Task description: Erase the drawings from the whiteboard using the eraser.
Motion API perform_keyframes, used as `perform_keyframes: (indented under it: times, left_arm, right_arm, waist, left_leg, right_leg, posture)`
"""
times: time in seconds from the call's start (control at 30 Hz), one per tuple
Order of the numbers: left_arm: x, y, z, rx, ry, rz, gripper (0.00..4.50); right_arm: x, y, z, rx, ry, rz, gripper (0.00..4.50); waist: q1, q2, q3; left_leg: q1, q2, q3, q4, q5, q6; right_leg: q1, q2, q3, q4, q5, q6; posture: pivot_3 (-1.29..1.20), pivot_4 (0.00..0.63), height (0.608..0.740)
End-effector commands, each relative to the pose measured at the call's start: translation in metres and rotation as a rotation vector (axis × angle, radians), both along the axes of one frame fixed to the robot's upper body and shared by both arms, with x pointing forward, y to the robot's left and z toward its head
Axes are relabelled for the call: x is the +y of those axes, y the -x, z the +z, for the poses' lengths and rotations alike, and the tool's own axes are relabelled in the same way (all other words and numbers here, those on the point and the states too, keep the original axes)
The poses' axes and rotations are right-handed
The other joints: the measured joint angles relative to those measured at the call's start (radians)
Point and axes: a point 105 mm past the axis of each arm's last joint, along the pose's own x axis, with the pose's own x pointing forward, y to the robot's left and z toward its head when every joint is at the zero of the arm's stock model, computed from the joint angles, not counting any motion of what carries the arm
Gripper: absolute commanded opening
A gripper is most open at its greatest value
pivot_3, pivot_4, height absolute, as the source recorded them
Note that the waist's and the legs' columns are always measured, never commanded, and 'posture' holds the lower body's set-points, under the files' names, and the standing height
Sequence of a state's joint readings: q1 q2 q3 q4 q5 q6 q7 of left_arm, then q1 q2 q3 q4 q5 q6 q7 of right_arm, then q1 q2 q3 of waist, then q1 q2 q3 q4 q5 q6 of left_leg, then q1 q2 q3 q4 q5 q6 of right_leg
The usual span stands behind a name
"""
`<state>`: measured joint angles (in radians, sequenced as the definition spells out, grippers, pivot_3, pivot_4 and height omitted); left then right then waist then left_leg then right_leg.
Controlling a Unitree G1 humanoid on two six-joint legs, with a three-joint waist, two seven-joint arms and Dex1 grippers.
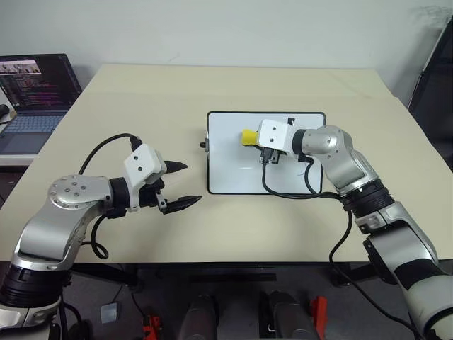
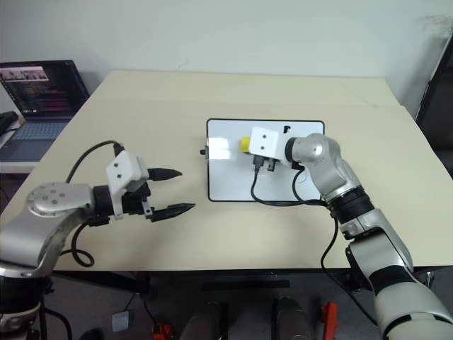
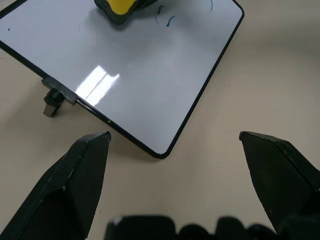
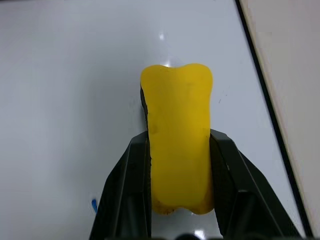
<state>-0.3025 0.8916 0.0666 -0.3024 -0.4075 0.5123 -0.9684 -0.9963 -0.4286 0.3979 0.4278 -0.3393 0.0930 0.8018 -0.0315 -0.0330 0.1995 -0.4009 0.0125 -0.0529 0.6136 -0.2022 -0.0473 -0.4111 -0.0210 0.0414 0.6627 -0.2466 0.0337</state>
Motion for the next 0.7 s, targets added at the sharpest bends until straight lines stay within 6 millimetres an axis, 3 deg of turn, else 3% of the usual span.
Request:
perform_keyframes:
  times: [0.03,0.37,0.5,0.7]
  left_arm:
    - [0.002,0.002,0.008,-0.044,-0.008,0.005,4.50]
    - [0.002,0.004,0.007,-0.045,-0.007,0.012,4.50]
    - [0.000,0.002,0.007,-0.045,-0.003,0.007,4.50]
    - [-0.002,0.000,0.007,-0.044,-0.002,-0.002,4.50]
  right_arm:
    - [-0.002,-0.002,0.010,-0.056,0.066,0.000,1.14]
    - [-0.023,0.002,-0.019,-0.008,0.274,-0.032,1.14]
    - [-0.042,0.002,-0.033,0.026,0.330,-0.091,1.14]
    - [-0.076,0.001,-0.034,0.046,0.362,-0.178,1.14]
  waist:
    - [-0.002,0.000,0.000]
    - [-0.003,-0.001,-0.001]
    - [0.000,-0.002,-0.002]
    - [0.000,-0.002,-0.002]
  left_leg:
    - [0.000,0.000,0.000,0.000,0.000,0.000]
    - [0.003,0.001,0.000,0.001,0.000,0.000]
    - [0.003,0.001,-0.001,0.002,0.000,0.000]
    - [0.003,0.001,-0.001,0.009,0.000,0.000]
  right_leg:
    - [0.000,0.000,0.000,0.000,0.000,0.000]
    - [0.002,0.001,0.000,0.002,-0.001,0.001]
    - [0.003,0.001,0.000,0.002,-0.001,0.001]
    - [0.006,0.001,0.000,0.002,-0.001,0.006]
  posture:
    - [0.00,0.150,0.740]
    - [0.00,0.150,0.740]
    - [0.00,0.150,0.740]
    - [0.00,0.150,0.740]
